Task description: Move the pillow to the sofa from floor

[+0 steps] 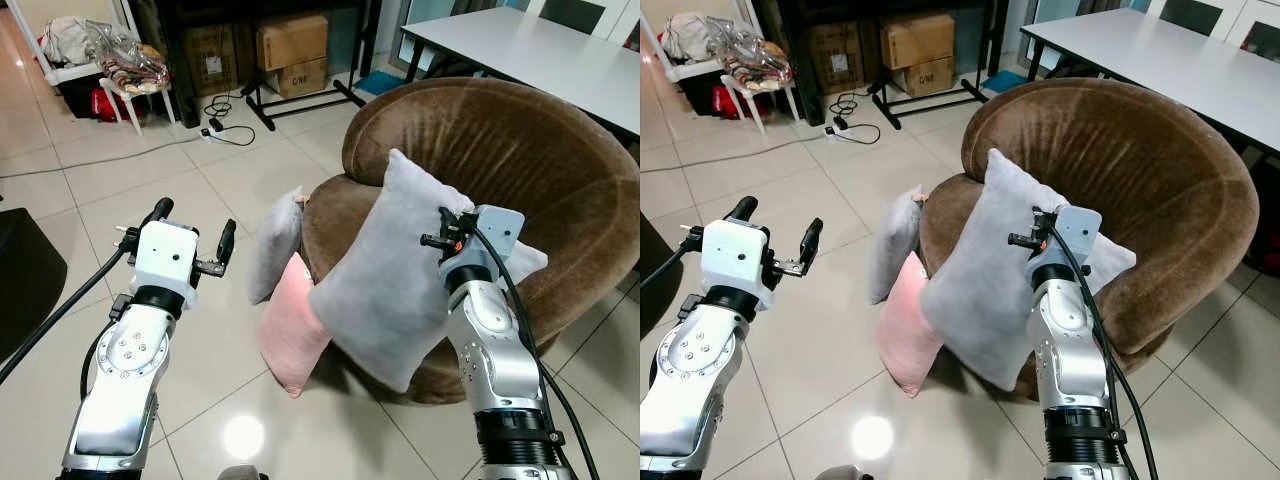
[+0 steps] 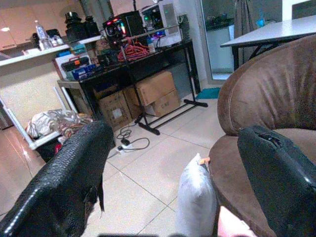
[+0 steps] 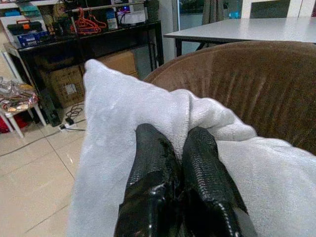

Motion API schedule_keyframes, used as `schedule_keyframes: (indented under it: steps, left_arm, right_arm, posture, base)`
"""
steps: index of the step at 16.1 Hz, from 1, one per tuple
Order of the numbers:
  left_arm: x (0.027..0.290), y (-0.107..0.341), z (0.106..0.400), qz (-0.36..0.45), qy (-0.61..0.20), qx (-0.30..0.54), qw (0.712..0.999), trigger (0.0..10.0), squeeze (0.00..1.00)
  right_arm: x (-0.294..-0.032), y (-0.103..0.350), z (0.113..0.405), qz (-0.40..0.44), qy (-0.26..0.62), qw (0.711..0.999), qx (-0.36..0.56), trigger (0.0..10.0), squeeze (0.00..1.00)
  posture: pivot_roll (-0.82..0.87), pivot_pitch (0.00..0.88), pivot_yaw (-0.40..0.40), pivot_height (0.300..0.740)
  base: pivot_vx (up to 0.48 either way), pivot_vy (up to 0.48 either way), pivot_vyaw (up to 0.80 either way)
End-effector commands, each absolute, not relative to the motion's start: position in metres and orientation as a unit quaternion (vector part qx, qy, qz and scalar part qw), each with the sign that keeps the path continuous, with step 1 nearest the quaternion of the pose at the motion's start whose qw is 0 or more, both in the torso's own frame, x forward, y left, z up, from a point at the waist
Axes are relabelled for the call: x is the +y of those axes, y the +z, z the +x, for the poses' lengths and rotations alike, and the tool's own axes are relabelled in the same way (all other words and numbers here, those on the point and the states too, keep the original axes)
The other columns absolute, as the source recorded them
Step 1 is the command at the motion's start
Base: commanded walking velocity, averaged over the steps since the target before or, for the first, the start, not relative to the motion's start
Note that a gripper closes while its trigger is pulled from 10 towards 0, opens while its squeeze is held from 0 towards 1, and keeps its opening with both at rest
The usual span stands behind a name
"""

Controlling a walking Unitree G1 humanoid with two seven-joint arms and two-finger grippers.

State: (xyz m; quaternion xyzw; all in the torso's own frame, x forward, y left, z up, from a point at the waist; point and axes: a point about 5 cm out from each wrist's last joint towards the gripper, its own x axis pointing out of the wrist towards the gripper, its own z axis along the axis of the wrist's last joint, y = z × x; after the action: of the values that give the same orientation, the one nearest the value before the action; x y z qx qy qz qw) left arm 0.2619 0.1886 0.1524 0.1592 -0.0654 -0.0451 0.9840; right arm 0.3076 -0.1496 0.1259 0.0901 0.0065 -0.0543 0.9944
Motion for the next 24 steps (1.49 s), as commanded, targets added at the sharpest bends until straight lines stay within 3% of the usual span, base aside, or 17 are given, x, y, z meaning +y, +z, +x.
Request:
schedule_keyframes:
  steps: [1, 5, 18, 24]
  left_arm:
    - [0.1903, 0.1538, 0.2634, 0.161, -0.04, -0.07, 0.984, 10.0, 0.0]
    - [0.1887, 0.1533, 0.2645, 0.151, -0.047, -0.07, 0.985, 10.0, 0.0]
    - [0.1898, 0.1524, 0.2645, 0.159, -0.056, -0.065, 0.984, 10.0, 0.0]
    - [0.1899, 0.1524, 0.2644, 0.163, -0.059, -0.064, 0.983, 10.0, 0.0]
  right_arm:
    - [-0.1528, 0.1425, 0.3118, 0.095, -0.061, 0.993, -0.042, 10.0, 0.0]
    - [-0.1432, 0.1454, 0.3094, 0.113, 0.003, 0.993, -0.042, 10.0, 0.0]
    - [-0.1496, 0.1379, 0.3088, 0.114, -0.022, 0.993, -0.028, 10.0, 0.0]
    - [-0.1458, 0.1389, 0.3086, 0.113, -0.006, 0.993, -0.029, 10.0, 0.0]
  posture:
    - [0.04, 0.0, -0.028, 0.74]
    - [0.04, 0.0, -0.026, 0.74]
    - [0.05, 0.0, -0.019, 0.74]
    - [0.05, 0.0, -0.022, 0.74]
  base:
    - [0.0, 0.0, 0.0]
    - [0.156, 0.0, 0.0]
    - [0.349, 0.0, -0.37]
    - [0.345, 0.0, 0.0]
